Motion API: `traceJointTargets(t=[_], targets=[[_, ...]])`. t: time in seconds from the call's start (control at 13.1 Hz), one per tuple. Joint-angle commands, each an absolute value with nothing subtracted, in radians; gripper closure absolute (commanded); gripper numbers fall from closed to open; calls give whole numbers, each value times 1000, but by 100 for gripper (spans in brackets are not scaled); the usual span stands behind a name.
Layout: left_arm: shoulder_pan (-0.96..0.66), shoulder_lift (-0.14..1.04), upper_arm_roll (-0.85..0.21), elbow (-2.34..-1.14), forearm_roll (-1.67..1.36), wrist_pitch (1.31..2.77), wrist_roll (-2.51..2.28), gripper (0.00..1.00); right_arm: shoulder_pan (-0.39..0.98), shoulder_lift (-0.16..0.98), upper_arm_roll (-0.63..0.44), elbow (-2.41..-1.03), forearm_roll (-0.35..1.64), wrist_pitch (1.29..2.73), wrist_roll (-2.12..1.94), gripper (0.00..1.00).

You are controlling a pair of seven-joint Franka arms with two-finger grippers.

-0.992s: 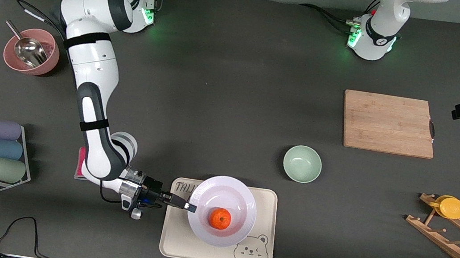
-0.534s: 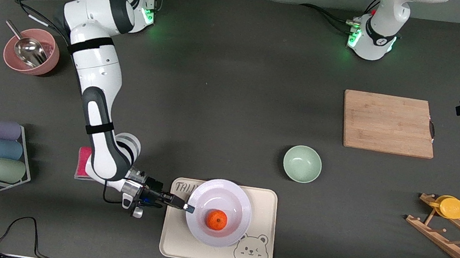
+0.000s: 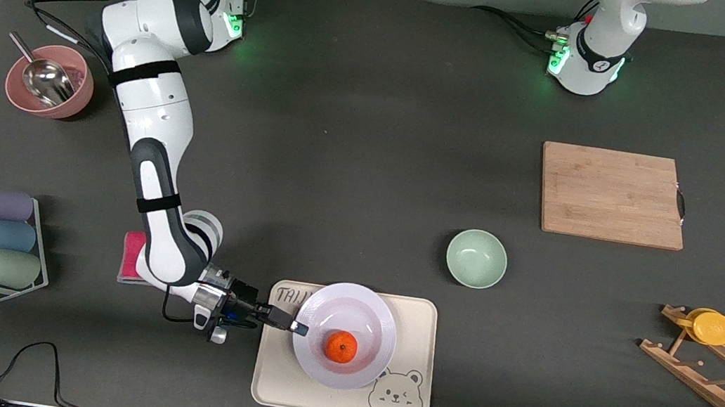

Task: Place orange and plate with both arms
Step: 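Lower the plate onto the tray and open the right gripper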

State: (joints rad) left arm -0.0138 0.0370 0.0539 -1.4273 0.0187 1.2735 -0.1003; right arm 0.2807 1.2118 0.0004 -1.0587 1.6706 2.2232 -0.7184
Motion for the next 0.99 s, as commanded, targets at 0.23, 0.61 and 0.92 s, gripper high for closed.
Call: traceJointTargets(t=[0.23, 0.61, 0.92], targets=[[-11, 41, 55, -1341, 18, 1193, -80, 0, 276, 1200, 3, -1067, 1603, 2237, -680, 47], [-12, 43, 54, -1302, 18, 1192, -64, 0, 253, 1092, -11, -1173, 1487, 2235, -637, 47], [-11, 41, 55, -1281, 9, 1181, -63, 0, 219, 956, -28, -1342, 1333, 2226, -600, 44]])
